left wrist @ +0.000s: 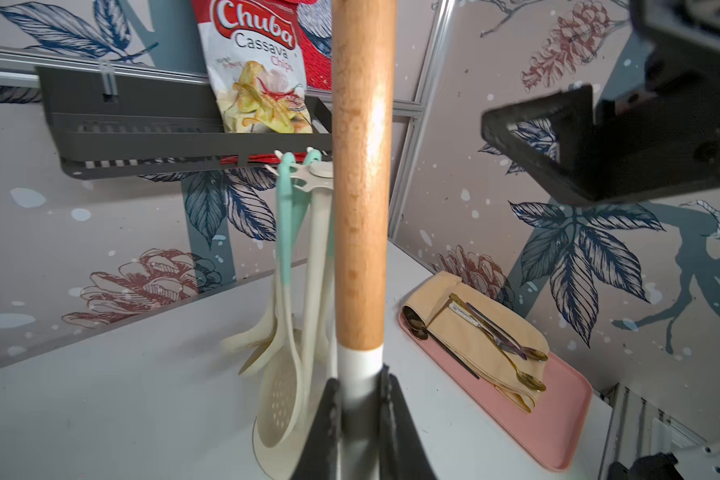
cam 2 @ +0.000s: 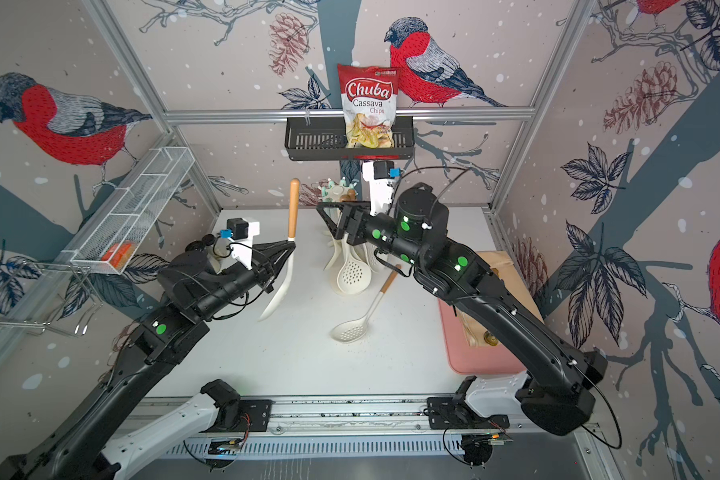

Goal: Hang the skimmer on the kitchen utensil rack
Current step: Pick up the skimmer from the center of the board.

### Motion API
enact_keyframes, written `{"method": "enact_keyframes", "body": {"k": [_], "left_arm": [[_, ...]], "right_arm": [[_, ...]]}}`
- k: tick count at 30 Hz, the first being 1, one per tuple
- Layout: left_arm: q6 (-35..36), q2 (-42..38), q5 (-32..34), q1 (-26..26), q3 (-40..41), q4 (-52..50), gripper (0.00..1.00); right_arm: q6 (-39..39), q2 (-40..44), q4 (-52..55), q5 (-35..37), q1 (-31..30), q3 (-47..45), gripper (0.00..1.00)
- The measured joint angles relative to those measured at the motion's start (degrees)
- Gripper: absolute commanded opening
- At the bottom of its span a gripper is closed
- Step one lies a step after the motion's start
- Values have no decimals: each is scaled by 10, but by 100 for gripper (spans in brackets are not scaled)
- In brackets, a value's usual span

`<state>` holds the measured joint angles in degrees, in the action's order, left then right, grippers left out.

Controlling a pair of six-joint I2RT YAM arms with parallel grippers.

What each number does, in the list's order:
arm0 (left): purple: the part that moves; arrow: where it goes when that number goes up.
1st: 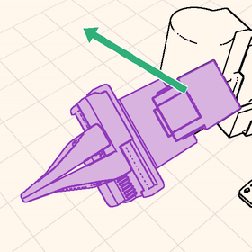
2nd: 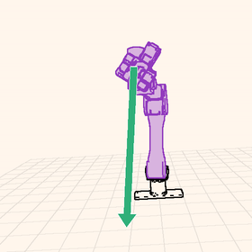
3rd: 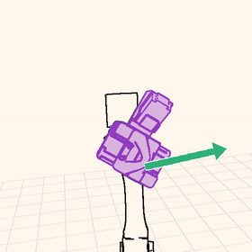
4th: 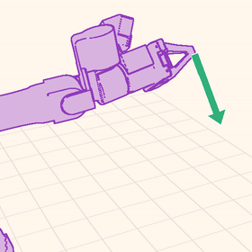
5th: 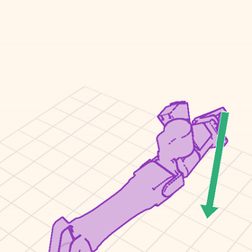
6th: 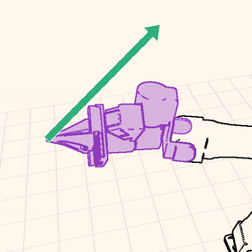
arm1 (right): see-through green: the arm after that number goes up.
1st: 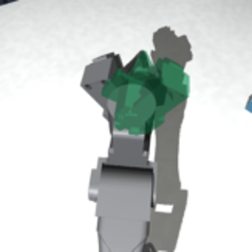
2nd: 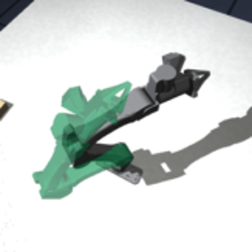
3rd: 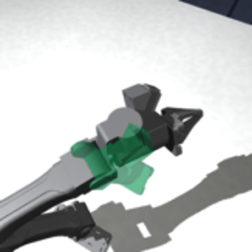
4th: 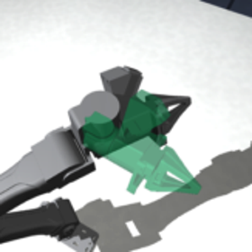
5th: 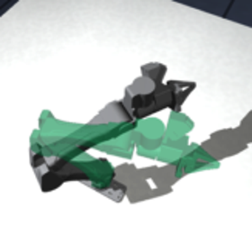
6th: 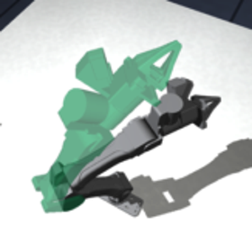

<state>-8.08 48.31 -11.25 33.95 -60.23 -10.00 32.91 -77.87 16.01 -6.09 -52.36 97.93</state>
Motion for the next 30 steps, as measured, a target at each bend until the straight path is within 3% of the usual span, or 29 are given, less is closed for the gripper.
{"method": "enact_keyframes", "body": {"k": [8, 14, 17, 20, 22, 26, 27, 28, 30], "left_arm": [[28, 18, 23, 30, -16, -2, 0], [47, 21, 38, 38, -16, -20, 0], [56, 23, 43, 41, -16, -31, 0], [66, 25, 54, 41, -16, -40, 0], [67, 25, 56, 41, -17, -42, 0], [78, 29, 67, 42, -21, -46, 0], [81, 29, 73, 42, -23, -47, 2], [81, 30, 74, 42, -24, -48, 16], [80, 34, 71, 43, -30, -57, 71]], "right_arm": [[3, -82, 78, 38, -4, 122, 63], [15, -131, 119, 31, 14, 186, 55], [15, -156, 132, 18, 14, 220, 45], [15, -176, 143, 5, 14, 244, 40], [15, -184, 150, -4, 15, 249, 31], [13, -188, 160, -13, 16, 251, 2], [14, -188, 162, -12, 17, 250, 0], [16, -187, 160, -12, 18, 248, 0], [13, -172, 148, -14, 18, 226, 0]]}}
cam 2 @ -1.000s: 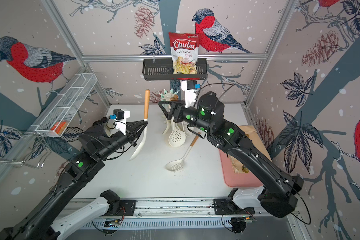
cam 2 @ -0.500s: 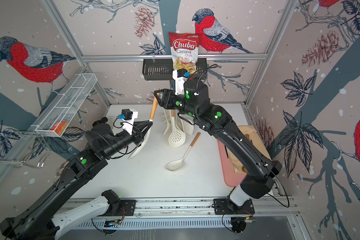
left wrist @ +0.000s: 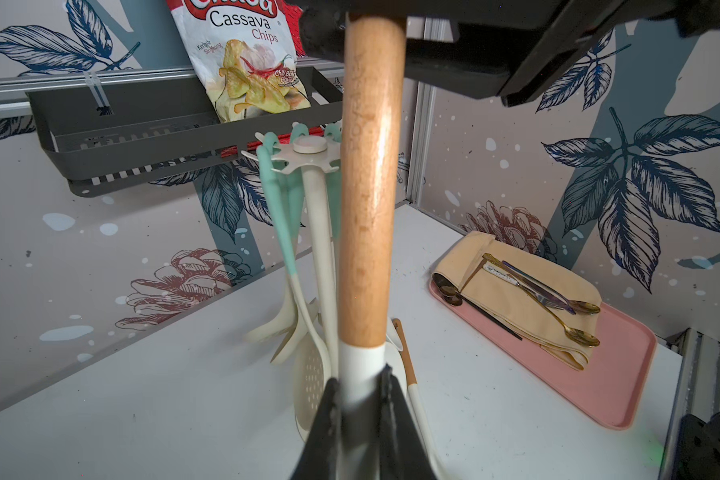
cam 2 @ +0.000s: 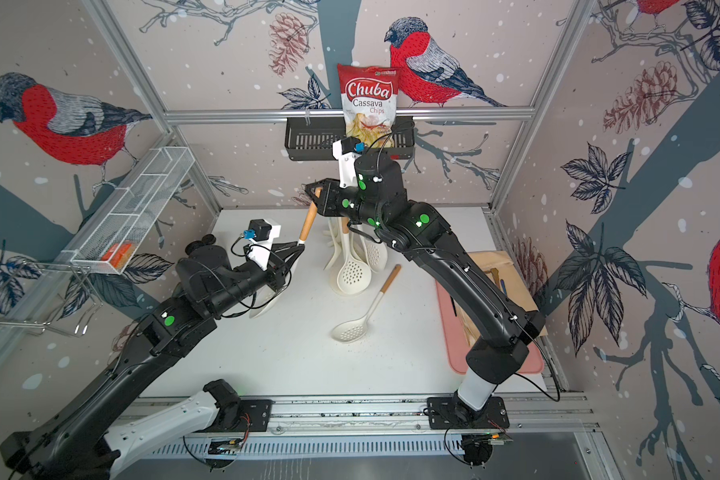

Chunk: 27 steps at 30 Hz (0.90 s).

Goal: Hang the skimmer on the kitchen utensil rack
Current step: Pick up the skimmer from the center of the board.

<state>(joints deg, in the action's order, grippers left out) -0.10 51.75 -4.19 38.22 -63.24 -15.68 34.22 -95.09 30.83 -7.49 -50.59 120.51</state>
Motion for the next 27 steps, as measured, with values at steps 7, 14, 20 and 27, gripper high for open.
{"method": "enact_keyframes", "body": {"k": [7, 14, 20, 27], "left_arm": [[-33, 3, -64, 1, -29, 16, 100], [-46, 43, -155, 1, -81, 50, 91], [-68, 88, -190, 3, -94, 79, 78], [-106, 113, -211, 11, -73, 139, 65]], "right_arm": [[-38, 115, -113, -116, 50, -157, 0], [-108, 167, -172, -210, 90, -226, 0], [-148, 169, -162, -187, 83, -225, 0], [-161, 169, -157, -167, 74, -225, 0]]}}
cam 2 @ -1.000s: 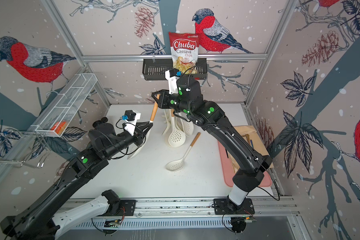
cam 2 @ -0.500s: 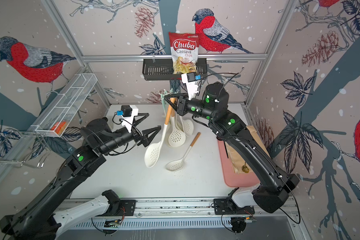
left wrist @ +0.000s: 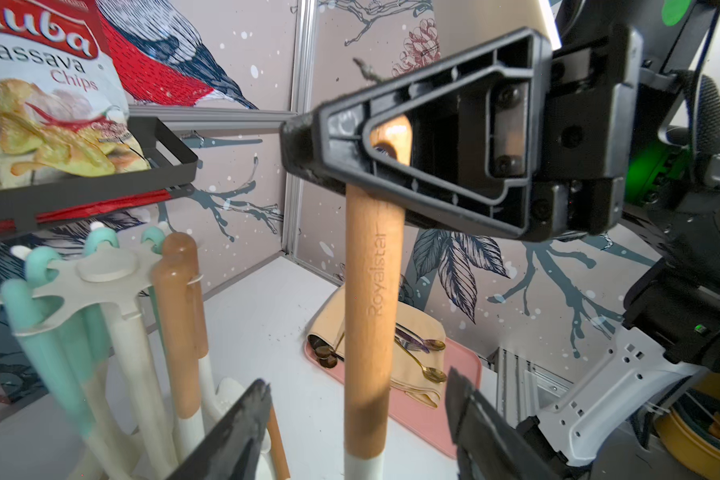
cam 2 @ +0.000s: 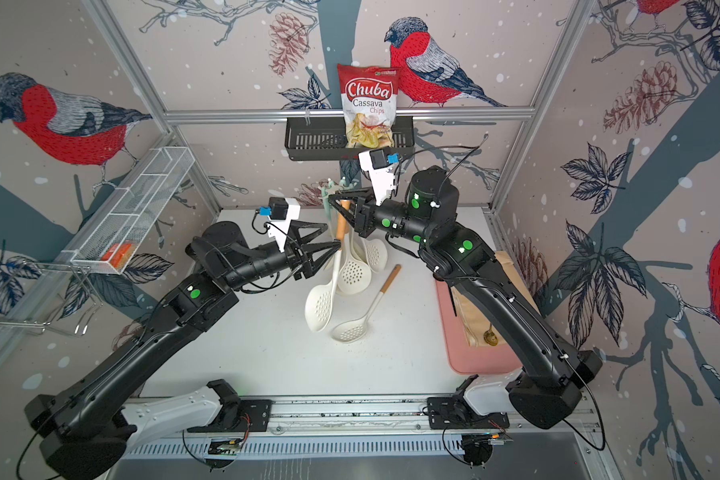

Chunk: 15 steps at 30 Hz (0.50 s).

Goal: Hang the skimmer on the kitchen utensil rack
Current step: Pick up the skimmer from the center of the board.

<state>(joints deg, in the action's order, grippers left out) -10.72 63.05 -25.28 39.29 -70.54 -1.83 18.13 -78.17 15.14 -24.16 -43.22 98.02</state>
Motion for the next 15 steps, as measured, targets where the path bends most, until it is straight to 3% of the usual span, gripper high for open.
{"method": "enact_keyframes", "body": {"k": [7, 12, 15], "left_arm": [[3, 37, 29, 19, -26, 15, 57], [20, 52, 53, 21, -43, 14, 42], [32, 57, 56, 21, -53, 14, 39]], "right_arm": [[1, -3, 2, 21, -17, 9, 0], [1, -5, 8, 41, -21, 10, 0], [1, -5, 10, 47, -24, 10, 0]]}}
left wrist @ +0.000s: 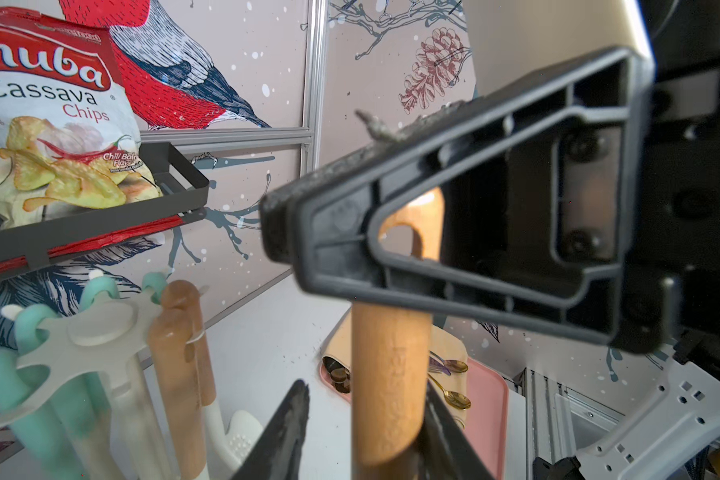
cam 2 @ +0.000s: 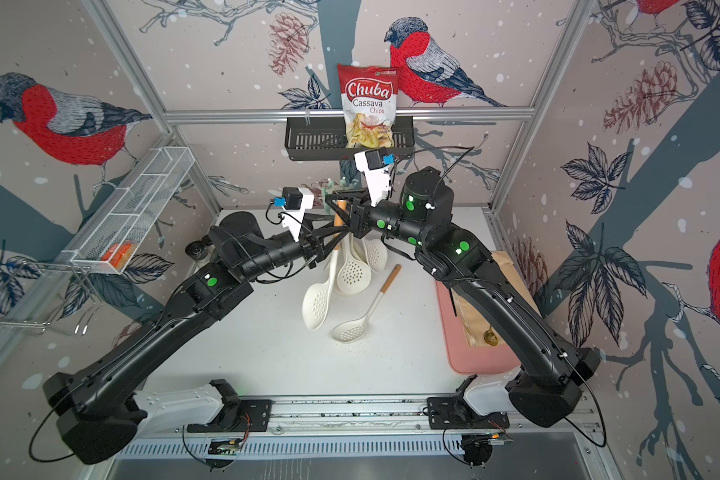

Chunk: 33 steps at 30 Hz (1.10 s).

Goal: Hang the skimmer on the kitchen utensil rack
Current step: Pick up the skimmer from the center of the board.

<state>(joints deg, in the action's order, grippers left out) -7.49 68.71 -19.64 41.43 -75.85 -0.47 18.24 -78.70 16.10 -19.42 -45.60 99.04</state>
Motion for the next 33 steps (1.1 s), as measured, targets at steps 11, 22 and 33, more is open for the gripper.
{"method": "enact_keyframes", "body": {"k": [11, 22, 33], "left_arm": [[2, 19, -13, 2, -16, 0, 0], [-11, -25, 43, 3, 29, -23, 0], [-47, -60, 247, 3, 50, -104, 0]], "right_arm": [[0, -2, 5, 25, -5, -1, 0], [6, 48, -10, 45, 5, -52, 87], [75, 143, -16, 127, 133, -196, 80]]}}
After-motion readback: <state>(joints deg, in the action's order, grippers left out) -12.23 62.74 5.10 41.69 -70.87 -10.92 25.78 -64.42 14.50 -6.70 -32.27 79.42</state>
